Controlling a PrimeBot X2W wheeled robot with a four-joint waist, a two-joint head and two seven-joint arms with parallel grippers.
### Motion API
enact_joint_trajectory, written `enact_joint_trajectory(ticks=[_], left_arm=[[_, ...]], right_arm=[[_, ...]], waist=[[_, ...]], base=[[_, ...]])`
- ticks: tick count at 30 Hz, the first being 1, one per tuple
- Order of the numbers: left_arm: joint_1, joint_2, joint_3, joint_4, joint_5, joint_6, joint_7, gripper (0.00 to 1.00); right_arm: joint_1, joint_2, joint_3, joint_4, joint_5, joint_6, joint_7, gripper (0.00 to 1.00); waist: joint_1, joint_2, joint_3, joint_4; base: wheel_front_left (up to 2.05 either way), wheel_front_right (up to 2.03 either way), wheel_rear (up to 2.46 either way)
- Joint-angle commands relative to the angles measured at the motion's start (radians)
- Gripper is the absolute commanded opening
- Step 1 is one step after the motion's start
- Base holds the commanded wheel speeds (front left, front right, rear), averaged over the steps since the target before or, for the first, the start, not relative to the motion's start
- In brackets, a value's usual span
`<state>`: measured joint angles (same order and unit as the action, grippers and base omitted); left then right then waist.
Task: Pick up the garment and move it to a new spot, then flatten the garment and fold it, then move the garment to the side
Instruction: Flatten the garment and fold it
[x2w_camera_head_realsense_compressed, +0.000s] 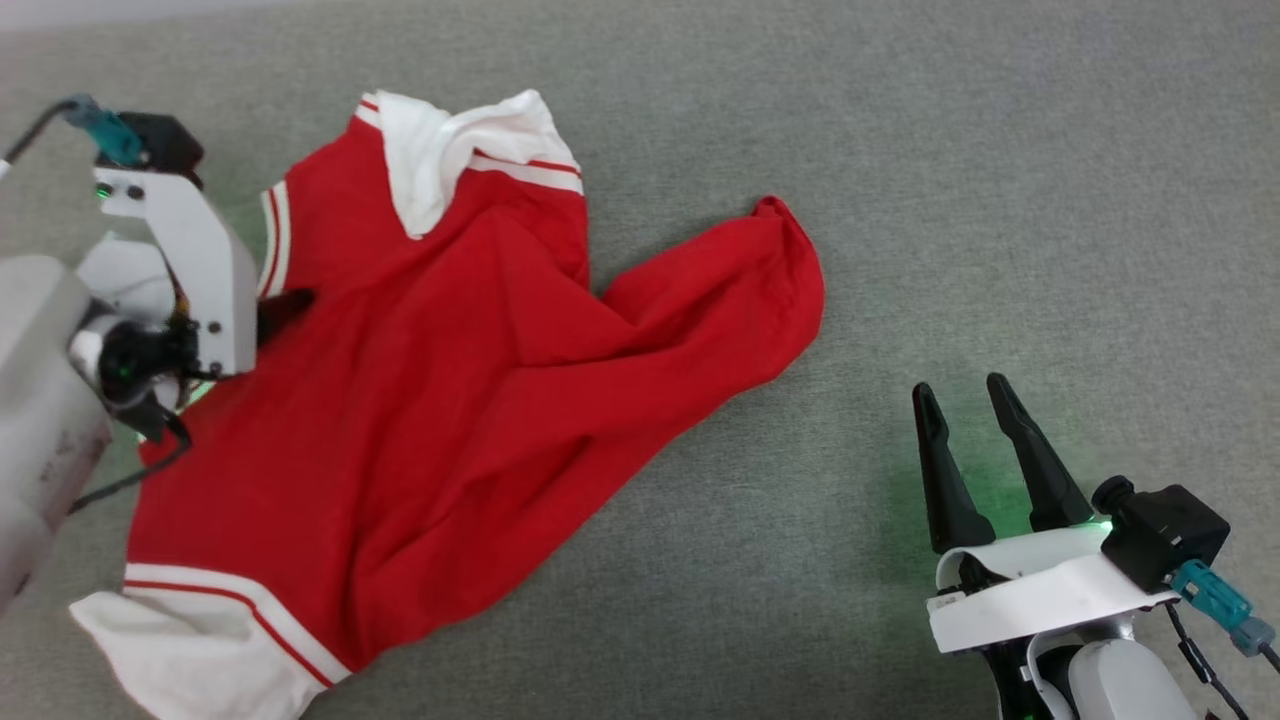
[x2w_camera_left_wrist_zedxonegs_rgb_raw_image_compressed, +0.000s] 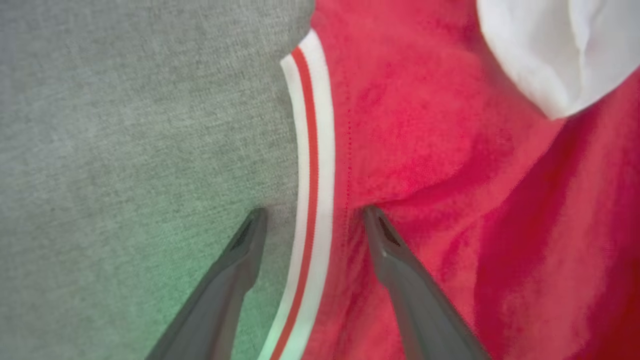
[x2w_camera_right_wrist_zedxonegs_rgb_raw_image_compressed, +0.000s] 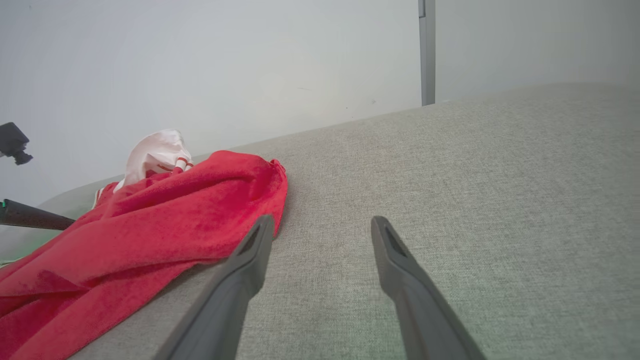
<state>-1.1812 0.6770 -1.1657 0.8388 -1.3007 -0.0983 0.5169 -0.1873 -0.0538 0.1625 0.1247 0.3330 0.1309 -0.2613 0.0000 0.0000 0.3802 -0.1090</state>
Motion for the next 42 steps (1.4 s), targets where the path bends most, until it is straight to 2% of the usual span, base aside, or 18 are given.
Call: enact_joint_trajectory(ticks=[1, 2, 5, 11, 17, 24, 31, 32, 33, 34, 35, 42], left_arm=[[0.033, -0.033, -0.01, 0.028, -0.018, -0.014, 0.013, 0.18], [0.037, -0.042, -0.01, 0.037, -0.025, -0.017, 0.025, 0.0], [0.016, -0.042, -0.033, 0.037, 0.007, -0.029, 0.015, 0.0], [-0.097, -0.038, -0.059, 0.003, 0.123, -0.035, -0.104, 0.0], [-0.204, -0.076, -0.1, -0.125, 0.264, -0.033, -0.188, 0.0], [-0.271, -0.131, -0.114, -0.297, 0.349, -0.033, -0.189, 0.0], [-0.245, -0.131, -0.115, -0.301, 0.404, -0.033, -0.11, 0.0], [-0.238, -0.123, -0.115, -0.285, 0.398, -0.033, -0.105, 0.08], [-0.233, -0.116, -0.115, -0.268, 0.392, -0.033, -0.102, 0.29], [-0.228, -0.109, -0.115, -0.249, 0.384, -0.033, -0.101, 0.6], [-0.224, -0.106, -0.114, -0.232, 0.379, -0.033, -0.104, 1.0], [-0.202, -0.096, -0.112, -0.152, 0.295, -0.033, -0.224, 1.0]], right_arm=[[-0.009, 0.003, -0.004, -0.004, 0.004, 0.0, -0.005, 1.0], [-0.01, 0.003, -0.006, -0.003, 0.005, 0.0, -0.005, 1.0], [-0.014, 0.004, -0.007, -0.001, 0.011, 0.0, -0.005, 1.0], [-0.017, 0.004, 0.003, -0.001, 0.03, 0.0, -0.005, 1.0], [-0.026, 0.004, 0.019, -0.007, 0.066, 0.0, -0.005, 1.0], [-0.031, 0.004, 0.026, -0.01, 0.098, 0.0, -0.004, 1.0], [-0.039, 0.004, 0.029, -0.014, 0.125, 0.0, -0.004, 1.0], [-0.038, 0.004, 0.028, -0.014, 0.126, 0.0, -0.004, 1.0], [-0.037, 0.004, 0.028, -0.014, 0.127, 0.0, -0.004, 1.0], [-0.036, 0.004, 0.026, -0.014, 0.128, 0.0, -0.004, 1.0], [-0.033, 0.004, 0.022, -0.014, 0.128, 0.0, -0.004, 1.0], [-0.009, 0.003, 0.004, -0.008, 0.081, 0.0, -0.003, 1.0]], waist=[[0.0, 0.0, 0.014, -0.019], [0.0, 0.0, 0.012, -0.021], [0.0, 0.0, 0.004, -0.026], [0.0, 0.0, -0.003, -0.036], [0.0, 0.0, 0.008, -0.072], [0.0, 0.0, 0.033, -0.137], [0.0, 0.0, 0.044, -0.181], [0.0, 0.0, 0.044, -0.183], [0.0, 0.0, 0.043, -0.184], [0.0, 0.0, 0.042, -0.184], [0.0, 0.0, 0.04, -0.182], [0.0, 0.0, -0.003, -0.122]], base=[[0.0, 0.0, 0.0], [0.0, 0.0, 0.0], [0.0, 0.0, 0.0], [0.0, 0.0, 0.0], [0.0, 0.0, 0.0], [0.0, 0.0, 0.0], [0.0, 0.0, 0.0], [0.0, 0.0, 0.0], [0.0, 0.0, 0.0], [0.0, 0.0, 0.0], [0.0, 0.0, 0.0], [0.0, 0.0, 0.0]])
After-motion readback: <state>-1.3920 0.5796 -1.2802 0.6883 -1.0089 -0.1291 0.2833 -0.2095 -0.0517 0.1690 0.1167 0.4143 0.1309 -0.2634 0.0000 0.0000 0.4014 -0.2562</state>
